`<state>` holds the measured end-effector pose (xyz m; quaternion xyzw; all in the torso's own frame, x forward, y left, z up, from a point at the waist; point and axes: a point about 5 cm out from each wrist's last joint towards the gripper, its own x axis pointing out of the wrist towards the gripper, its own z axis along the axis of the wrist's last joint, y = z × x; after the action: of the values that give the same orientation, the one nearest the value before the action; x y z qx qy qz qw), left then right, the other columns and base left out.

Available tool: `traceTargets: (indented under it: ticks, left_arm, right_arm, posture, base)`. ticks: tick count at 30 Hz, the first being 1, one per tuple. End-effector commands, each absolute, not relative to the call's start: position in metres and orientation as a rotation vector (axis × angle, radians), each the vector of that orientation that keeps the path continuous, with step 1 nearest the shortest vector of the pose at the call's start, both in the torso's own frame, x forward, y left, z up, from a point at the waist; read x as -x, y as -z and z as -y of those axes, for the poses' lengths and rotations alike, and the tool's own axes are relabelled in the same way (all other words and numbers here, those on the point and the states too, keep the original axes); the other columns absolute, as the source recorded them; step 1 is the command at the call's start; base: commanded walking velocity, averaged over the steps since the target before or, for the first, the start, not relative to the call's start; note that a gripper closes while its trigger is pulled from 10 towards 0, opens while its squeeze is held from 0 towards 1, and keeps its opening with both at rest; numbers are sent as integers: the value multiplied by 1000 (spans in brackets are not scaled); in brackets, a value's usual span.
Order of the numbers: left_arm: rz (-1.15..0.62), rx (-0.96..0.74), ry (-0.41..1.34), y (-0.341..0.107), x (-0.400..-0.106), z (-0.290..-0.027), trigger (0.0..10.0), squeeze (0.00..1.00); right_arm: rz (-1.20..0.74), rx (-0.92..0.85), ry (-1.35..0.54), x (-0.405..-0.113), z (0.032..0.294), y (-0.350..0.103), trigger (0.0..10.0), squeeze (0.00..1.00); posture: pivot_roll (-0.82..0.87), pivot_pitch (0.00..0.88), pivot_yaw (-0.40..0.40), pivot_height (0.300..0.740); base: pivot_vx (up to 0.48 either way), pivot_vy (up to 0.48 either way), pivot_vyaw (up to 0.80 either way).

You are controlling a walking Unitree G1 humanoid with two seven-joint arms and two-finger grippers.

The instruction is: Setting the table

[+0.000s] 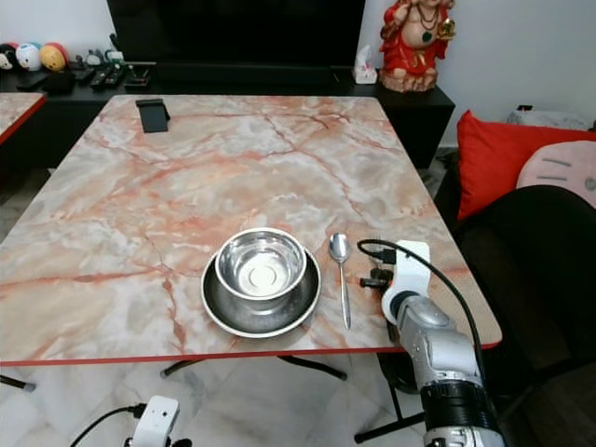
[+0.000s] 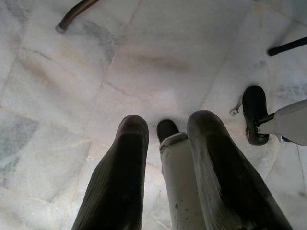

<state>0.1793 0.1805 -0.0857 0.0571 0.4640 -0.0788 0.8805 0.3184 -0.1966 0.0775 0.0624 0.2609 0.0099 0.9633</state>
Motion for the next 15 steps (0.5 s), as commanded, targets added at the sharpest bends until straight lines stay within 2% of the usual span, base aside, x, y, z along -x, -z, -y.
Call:
traceTargets:
  ticks: [1, 15]
  left_arm:
    - [-977, -107, 157, 86, -178, -179, 10000, 0]
    - [-977, -107, 155, 87, -178, -179, 10000, 0]
  right_arm:
    - [-514, -126, -9, -322, 197, -81, 10000, 0]
    - [-449, -187, -19, -333, 190, -84, 10000, 0]
  posture:
    - [-14, 0, -17, 740]
    - [-11, 0, -20, 740]
  base:
    - [0, 0, 0]
    - [0, 0, 0]
